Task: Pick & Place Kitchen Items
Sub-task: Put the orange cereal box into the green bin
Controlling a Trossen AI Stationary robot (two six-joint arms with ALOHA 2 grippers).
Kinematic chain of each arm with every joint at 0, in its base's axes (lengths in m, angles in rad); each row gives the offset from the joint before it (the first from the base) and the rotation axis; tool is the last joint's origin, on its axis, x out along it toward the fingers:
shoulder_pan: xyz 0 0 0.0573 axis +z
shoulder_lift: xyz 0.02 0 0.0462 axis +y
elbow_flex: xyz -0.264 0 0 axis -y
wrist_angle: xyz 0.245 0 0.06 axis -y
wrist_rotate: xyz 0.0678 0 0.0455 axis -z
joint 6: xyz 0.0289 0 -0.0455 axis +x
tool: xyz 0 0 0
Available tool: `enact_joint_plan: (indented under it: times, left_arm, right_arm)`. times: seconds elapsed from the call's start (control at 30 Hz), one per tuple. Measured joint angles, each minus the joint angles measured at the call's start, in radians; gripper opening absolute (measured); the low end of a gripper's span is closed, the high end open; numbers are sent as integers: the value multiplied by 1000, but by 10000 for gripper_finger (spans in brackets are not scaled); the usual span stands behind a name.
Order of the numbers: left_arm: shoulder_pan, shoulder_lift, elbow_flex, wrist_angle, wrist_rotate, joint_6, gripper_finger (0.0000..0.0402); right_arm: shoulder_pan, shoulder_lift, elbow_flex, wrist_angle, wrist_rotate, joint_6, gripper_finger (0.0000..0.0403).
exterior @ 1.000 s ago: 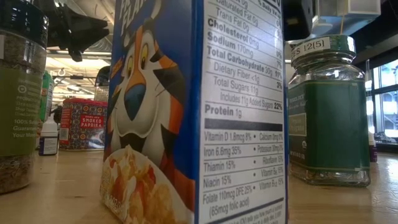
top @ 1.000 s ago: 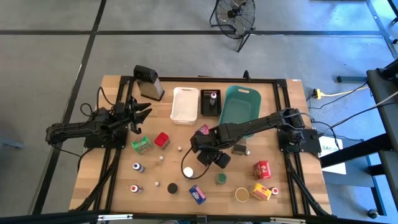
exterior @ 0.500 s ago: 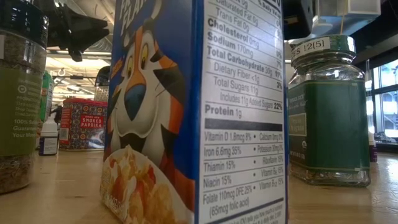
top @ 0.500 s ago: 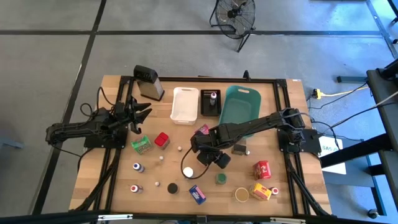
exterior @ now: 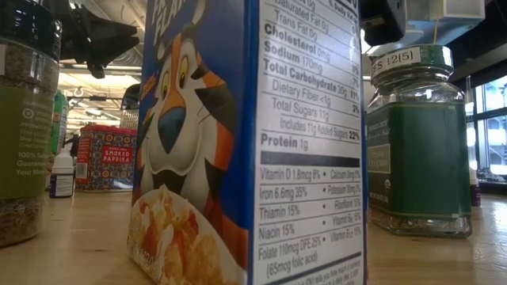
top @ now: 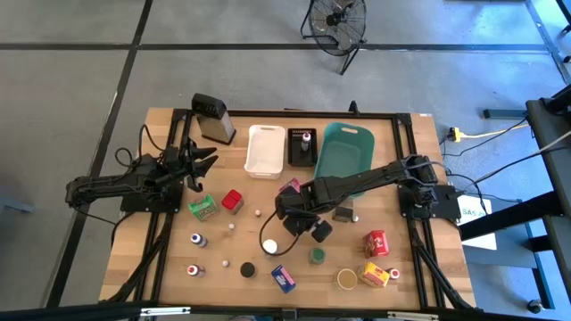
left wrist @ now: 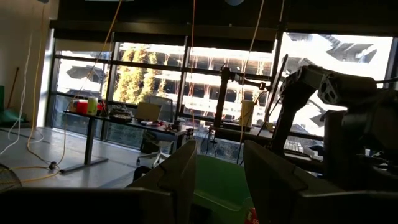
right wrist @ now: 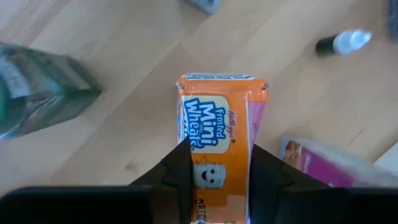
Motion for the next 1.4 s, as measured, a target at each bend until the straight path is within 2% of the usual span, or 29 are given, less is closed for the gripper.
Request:
enact_joint_plan:
  times: [0.13,0.43,0.57,0.77,0.97,1.27,1.4]
  left_arm:
    - [0,0,0,0,0,0,128]
    - [0,0,0,0,1,0,128]
    - [0,0,0,-4,1,0,128]
    - [0,0,0,-9,1,0,128]
    - [0,0,0,-10,1,0,128]
    - [0,0,0,-14,1,0,128]
    - [0,0,0,-14,1,0,128]
  right_arm:
    - [16,0,51,-76,10,48,104]
    - [76,-64,170,-208,187,163,103]
    - [88,-110,213,-286,231,259,103]
    - [83,-201,237,-438,381,469,103]
    - [48,-343,235,-520,516,618,103]
    - [-80,-580,230,-523,557,732,103]
    - [-169,-633,222,-521,556,833,103]
